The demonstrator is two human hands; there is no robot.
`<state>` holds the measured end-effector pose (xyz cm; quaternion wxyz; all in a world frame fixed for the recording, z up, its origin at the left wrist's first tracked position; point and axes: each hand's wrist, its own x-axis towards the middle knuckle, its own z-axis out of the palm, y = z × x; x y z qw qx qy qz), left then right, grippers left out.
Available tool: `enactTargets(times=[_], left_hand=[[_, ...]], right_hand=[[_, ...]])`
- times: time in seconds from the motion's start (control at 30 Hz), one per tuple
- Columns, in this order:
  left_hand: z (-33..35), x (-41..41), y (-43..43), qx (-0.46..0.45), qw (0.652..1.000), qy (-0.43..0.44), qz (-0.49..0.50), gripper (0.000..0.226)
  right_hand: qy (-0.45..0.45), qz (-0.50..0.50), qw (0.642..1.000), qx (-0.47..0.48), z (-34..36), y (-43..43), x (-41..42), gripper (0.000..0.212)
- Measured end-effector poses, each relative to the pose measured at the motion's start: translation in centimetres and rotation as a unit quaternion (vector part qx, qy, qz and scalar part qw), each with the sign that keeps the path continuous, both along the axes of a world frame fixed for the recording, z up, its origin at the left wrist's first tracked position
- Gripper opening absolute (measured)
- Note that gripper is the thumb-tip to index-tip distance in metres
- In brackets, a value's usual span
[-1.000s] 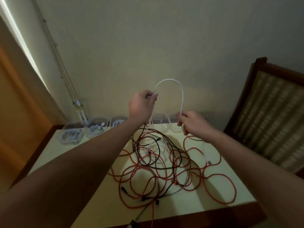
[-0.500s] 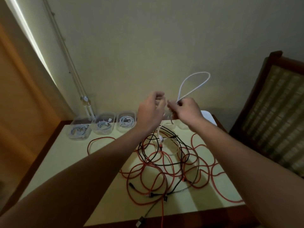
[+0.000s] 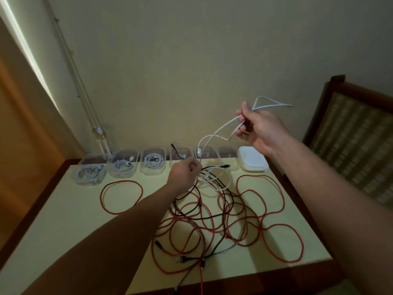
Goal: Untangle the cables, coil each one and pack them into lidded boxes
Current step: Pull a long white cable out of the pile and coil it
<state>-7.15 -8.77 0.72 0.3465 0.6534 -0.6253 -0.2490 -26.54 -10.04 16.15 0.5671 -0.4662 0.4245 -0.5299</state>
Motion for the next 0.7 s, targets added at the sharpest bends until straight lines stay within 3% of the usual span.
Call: enactTargets(times=[0.23, 0.33, 0.4, 0.5, 0.57, 0.63, 0.7], left_hand=[[3.7, 0.4, -0.9, -0.079, 0.994, 0.026, 0.074, 0.019], [5.1, 0.5, -0.9, -0.113, 0.990, 0.056, 0.067, 0.013], [5.9, 0.5, -0.6, -0.126, 0.988, 0.062, 0.059, 0.012], [7.0, 0.6, -0.1, -0.104, 0.992, 0.036, 0.054, 0.015], [7.3, 1.1, 0.2, -0.070, 0.996, -0.032, 0.054, 0.017], [7.1, 1.9, 0.0, -0.043, 0.993, -0.093, 0.057, 0.019], [6.8, 2.8, -0.1, -0.022, 0.994, -0.089, 0.063, 0.023]], right_hand=[[0.101, -0.125, 0.983, 0.093, -2.7, 0.0, -2.1, 0.042], [0.097, -0.083, 0.970, 0.207, -4.5, 0.3, -2.1, 0.069], [0.144, -0.052, 0.957, 0.248, -6.0, 0.4, -2.2, 0.076], [0.243, -0.081, 0.934, 0.248, -7.6, 0.4, -2.7, 0.077], [0.271, -0.106, 0.924, 0.248, -7.9, 0.5, -3.2, 0.082], [0.301, -0.134, 0.915, 0.235, -8.3, 0.3, -4.3, 0.074], [0.349, -0.143, 0.905, 0.196, -9.0, 0.0, -5.2, 0.051]])
